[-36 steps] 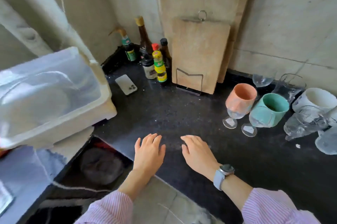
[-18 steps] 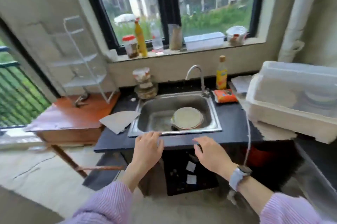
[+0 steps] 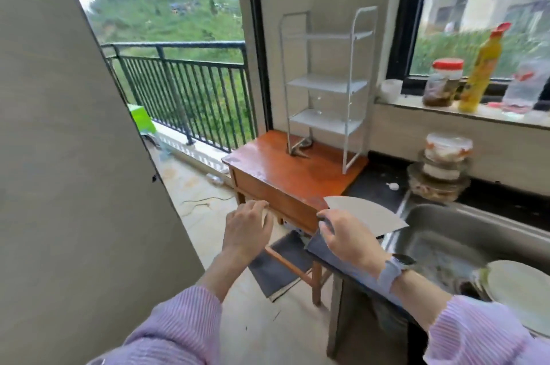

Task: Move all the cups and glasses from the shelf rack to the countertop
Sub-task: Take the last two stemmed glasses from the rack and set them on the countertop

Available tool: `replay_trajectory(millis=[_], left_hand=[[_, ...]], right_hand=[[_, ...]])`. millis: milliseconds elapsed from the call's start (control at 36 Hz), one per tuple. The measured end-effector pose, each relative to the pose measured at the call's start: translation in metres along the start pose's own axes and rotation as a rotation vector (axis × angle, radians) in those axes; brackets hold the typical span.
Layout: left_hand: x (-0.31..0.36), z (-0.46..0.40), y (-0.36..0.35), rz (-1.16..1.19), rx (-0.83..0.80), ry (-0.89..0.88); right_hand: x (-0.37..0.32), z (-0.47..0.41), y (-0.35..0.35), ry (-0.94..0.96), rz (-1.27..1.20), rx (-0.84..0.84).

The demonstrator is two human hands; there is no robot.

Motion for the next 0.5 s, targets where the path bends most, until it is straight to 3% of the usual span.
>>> replay_trajectory(millis=[194, 500], left_hand=[[-0.028, -0.130, -0.047, 0.036, -0.035, 0.046], [-0.034, -0.292, -0.121, 0.306, -0.098, 0.046]], right_hand=[[0.028, -0.138, -0.032, -0.016, -0.085, 0.015], [0.074, -0.300, -0.051, -0.181, -0.182, 0.091]])
Point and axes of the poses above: each hand's wrist, its own z-axis away from the middle knuckle, its own y-axis out of the back of the hand, x = y × z, the point moved 2 cm from there along -z, towards the middle knuckle, and after that the axes turned 5 degrees about x, right-handed, at the moved point
